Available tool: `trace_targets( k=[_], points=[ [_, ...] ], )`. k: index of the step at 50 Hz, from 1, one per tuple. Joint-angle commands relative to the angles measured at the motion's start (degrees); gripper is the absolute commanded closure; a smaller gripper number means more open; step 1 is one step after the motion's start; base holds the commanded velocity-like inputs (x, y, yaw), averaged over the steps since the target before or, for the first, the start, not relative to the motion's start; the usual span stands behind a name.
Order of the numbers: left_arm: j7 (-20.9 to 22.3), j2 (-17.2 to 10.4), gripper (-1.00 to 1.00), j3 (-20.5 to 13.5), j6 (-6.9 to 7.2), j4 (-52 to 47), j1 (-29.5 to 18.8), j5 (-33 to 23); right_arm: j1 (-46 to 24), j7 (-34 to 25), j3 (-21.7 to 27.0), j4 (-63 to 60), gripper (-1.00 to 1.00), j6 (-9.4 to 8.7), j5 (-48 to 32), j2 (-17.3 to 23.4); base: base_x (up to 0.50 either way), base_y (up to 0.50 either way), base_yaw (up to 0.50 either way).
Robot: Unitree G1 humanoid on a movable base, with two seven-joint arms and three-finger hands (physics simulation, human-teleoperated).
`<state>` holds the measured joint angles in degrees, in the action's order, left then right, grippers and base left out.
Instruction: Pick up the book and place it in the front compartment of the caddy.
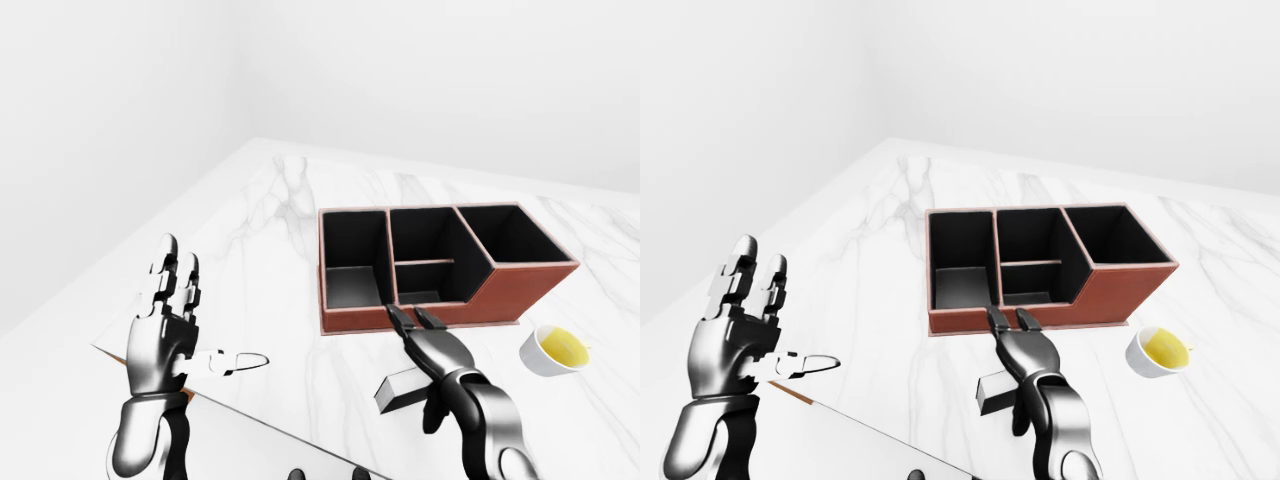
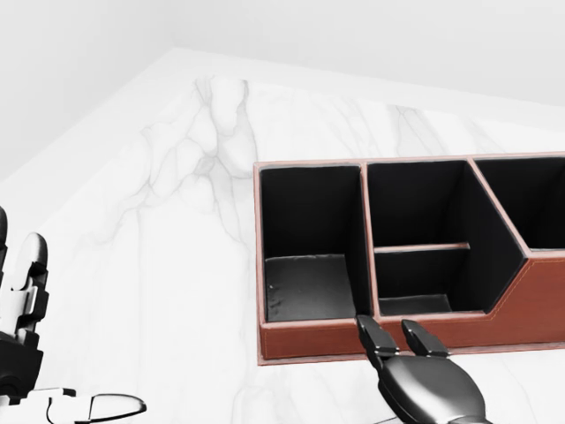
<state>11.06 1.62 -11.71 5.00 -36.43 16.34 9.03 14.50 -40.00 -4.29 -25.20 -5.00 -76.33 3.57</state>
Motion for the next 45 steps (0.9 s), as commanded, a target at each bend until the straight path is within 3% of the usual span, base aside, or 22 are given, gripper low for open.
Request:
trace_targets(
  k=[1,3,4,5,6,7,31,45],
  points=[
    [-0.83,0.11,-1.0,0.02,0.0,2.82,-1.33,-0.26,-1.91,0.0,-2.44,5.75,-1.0,0.0,-1.28,-0.2,0.0,0.0,0.0],
    [-0.78,0.11,-1.0,-0.15,0.0,2.58,-1.28,-0.07,-2.17,0.0,-2.62,6.02,-0.98,0.0,-1.01,-0.12,0.0,0.0,0.0],
    [-0.78,0.1,-1.0,-0.22,0.0,2.63,-1.38,-0.06,-2.2,0.0,-2.63,6.38,-0.66,0.0,-0.84,0.04,0.0,0.0,0.0],
    [-0.82,0.09,-1.0,-0.21,0.0,2.76,-1.5,-0.12,-2.08,0.0,-2.65,6.29,-0.22,0.0,-0.73,0.12,0.0,0.0,0.0],
    [-0.84,0.08,-1.0,-0.2,0.0,2.8,-1.58,-0.14,-1.94,0.0,-2.7,6.07,0.86,0.0,-0.67,0.17,0.0,0.0,0.0],
    [-0.84,0.07,-1.0,-0.21,0.0,2.75,-1.58,-0.12,-1.89,0.0,-2.72,5.94,1.0,0.0,-0.56,0.17,0.0,0.0,0.0],
    [-0.81,0.19,-1.0,-0.3,0.0,2.3,-1.54,-0.1,-2.06,0.0,-2.59,5.36,1.0,0.0,0.72,0.48,0.0,0.0,0.0],
    [-0.67,0.29,-1.0,-0.42,0.0,1.82,-1.18,0.05,-4.08,0.0,-2.27,-5.81,1.0,0.0,-1.15,-0.95,0.0,0.0,0.0]
  ],
)
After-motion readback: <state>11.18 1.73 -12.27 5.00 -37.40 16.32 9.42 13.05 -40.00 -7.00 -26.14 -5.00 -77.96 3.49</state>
